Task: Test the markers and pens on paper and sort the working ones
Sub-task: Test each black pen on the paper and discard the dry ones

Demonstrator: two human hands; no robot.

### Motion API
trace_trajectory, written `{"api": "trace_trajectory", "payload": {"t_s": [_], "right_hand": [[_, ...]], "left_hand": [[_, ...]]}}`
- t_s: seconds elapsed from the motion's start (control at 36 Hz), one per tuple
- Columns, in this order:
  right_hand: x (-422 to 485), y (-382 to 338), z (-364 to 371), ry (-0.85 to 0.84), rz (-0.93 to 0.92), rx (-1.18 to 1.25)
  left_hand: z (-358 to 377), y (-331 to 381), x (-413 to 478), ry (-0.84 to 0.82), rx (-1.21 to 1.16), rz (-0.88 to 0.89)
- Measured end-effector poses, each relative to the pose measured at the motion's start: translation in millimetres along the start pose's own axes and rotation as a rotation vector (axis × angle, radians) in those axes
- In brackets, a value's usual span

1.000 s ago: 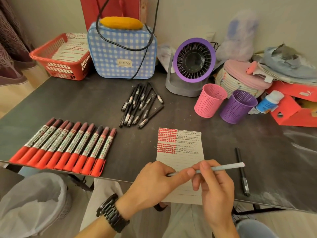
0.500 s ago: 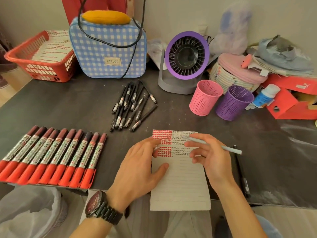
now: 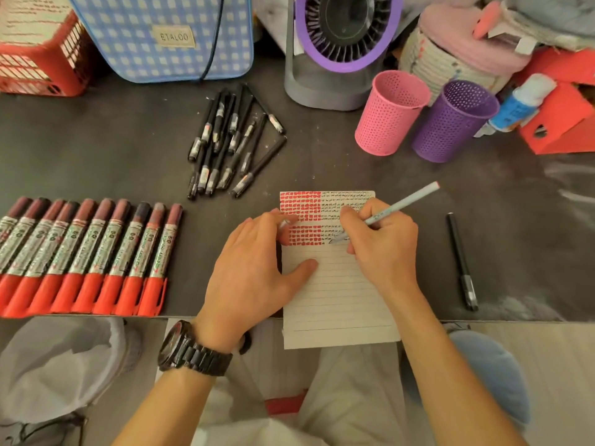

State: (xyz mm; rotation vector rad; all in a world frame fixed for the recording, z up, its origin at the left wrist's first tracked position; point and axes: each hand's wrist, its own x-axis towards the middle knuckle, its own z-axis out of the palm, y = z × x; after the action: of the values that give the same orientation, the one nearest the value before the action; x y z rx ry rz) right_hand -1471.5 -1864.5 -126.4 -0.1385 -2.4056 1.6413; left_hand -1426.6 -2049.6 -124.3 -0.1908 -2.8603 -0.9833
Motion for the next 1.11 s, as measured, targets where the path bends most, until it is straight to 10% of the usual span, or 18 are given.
{"api": "trace_trajectory", "payload": {"t_s": [1.11], "right_hand": [[0.0,-1.9,2.3,-0.018,0.002,-0.018]], "left_hand": [[6.5,-9.9,3.5,0.048,-0.01,0.013]]}}
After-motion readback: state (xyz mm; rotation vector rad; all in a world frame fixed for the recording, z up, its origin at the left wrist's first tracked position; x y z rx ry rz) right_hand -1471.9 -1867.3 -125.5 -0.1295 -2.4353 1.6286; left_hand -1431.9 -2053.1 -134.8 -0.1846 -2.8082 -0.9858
